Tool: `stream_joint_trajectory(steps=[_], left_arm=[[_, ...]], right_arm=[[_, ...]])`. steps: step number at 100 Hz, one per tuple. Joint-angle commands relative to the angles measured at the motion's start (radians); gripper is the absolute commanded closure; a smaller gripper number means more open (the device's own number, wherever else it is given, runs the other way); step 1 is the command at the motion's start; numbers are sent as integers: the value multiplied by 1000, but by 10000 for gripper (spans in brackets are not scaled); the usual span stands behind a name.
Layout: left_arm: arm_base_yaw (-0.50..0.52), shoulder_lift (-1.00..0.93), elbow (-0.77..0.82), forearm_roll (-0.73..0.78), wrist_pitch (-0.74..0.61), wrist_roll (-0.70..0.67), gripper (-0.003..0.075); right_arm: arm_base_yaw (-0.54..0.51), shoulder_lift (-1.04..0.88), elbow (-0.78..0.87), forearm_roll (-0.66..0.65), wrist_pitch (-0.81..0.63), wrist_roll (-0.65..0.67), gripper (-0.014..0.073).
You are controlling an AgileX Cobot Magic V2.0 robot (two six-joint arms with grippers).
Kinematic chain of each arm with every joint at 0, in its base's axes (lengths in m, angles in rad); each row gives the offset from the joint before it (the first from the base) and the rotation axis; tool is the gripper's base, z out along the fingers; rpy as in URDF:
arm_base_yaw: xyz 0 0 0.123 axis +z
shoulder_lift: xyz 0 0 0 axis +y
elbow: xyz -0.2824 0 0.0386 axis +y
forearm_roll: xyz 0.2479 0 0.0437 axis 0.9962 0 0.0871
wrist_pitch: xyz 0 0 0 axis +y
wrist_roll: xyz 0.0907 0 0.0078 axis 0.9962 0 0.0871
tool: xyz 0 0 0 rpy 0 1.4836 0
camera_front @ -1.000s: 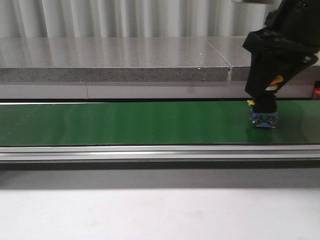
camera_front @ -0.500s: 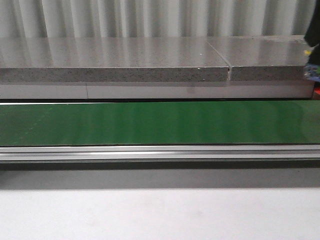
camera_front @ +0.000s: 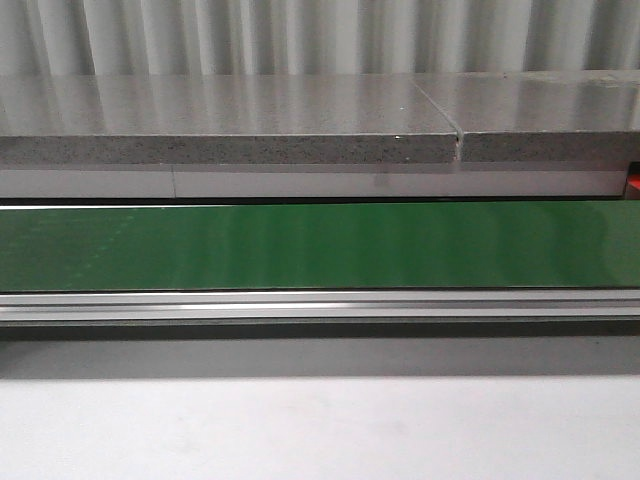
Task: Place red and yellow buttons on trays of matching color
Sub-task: 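Lower the yellow button into the yellow tray with the right gripper, release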
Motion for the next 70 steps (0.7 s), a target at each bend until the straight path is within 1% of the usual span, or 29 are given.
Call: stream_joint_trajectory(steps=[1, 16, 35, 56, 70], left_arm=[[-8, 0, -28, -14, -65, 1, 733], [-8, 0, -28, -14, -65, 1, 733], [-8, 0, -28, -14, -65, 1, 733], [-8, 0, -28, -14, -65, 1, 733], [-8, 0, -28, -14, -65, 1, 733]], right_arm=[[-69, -36, -26, 7, -36, 21, 465], [-177, -36, -26, 7, -33, 41, 465], [-266, -36, -11, -8, -41, 41, 465], [-349, -35, 88, -11, -145, 48, 465], [-375, -33, 148, -11, -225, 68, 465]])
